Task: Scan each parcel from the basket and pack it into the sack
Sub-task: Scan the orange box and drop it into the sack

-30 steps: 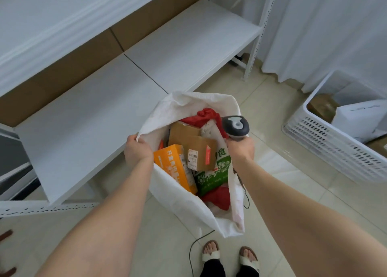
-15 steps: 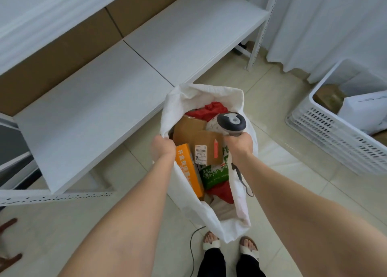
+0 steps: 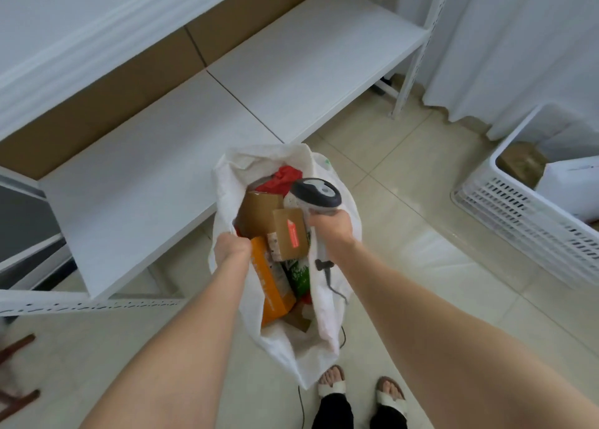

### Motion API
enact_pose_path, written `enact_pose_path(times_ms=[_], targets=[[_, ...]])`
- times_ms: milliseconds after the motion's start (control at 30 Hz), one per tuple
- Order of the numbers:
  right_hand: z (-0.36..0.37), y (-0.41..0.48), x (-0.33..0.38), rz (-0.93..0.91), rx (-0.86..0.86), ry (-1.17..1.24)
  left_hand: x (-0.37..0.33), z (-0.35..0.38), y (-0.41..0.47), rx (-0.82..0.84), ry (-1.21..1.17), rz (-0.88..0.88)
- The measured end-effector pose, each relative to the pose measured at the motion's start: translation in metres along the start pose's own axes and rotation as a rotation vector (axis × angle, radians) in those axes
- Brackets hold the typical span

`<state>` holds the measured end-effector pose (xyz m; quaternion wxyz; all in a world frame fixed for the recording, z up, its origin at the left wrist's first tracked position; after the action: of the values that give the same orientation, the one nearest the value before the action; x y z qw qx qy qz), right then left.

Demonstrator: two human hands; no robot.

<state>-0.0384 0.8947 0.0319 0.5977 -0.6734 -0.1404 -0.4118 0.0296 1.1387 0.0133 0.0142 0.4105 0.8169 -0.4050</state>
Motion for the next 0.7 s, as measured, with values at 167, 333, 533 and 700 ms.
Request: enact_pose_path(times_ms=[167,333,533,700], targets=[[0.020,0.002,0.000,-0.007,0.036,-0.012,-0.003,-0.003,-0.005,-0.031,-0.035,-0.013],[-0.037,0.005,-0.027,0.042,-0.156,-0.132,-0.017,0.007,0.000,-0.016,0.013,0.072],[-0.073,0.004,-0.036,0.048,-0.201,-0.104,-0.018,0.018,-0.005,-0.025,-0.096,0.085],[-0.066,0.009,-0.004,-0.044,-0.188,-0.049,-0.049,-0.004,-0.019,-0.205,-0.117,0.262]])
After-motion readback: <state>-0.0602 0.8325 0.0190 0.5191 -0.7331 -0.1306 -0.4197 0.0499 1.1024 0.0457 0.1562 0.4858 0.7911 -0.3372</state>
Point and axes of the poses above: each hand's wrist, its own y-axis towards the middle knuckle, its own z-axis out of the palm, x = y × z, the point moved 9 cm from there along y, towards the middle knuckle, and after that the axes turned 10 degrees about x, right-handed, at the moved point
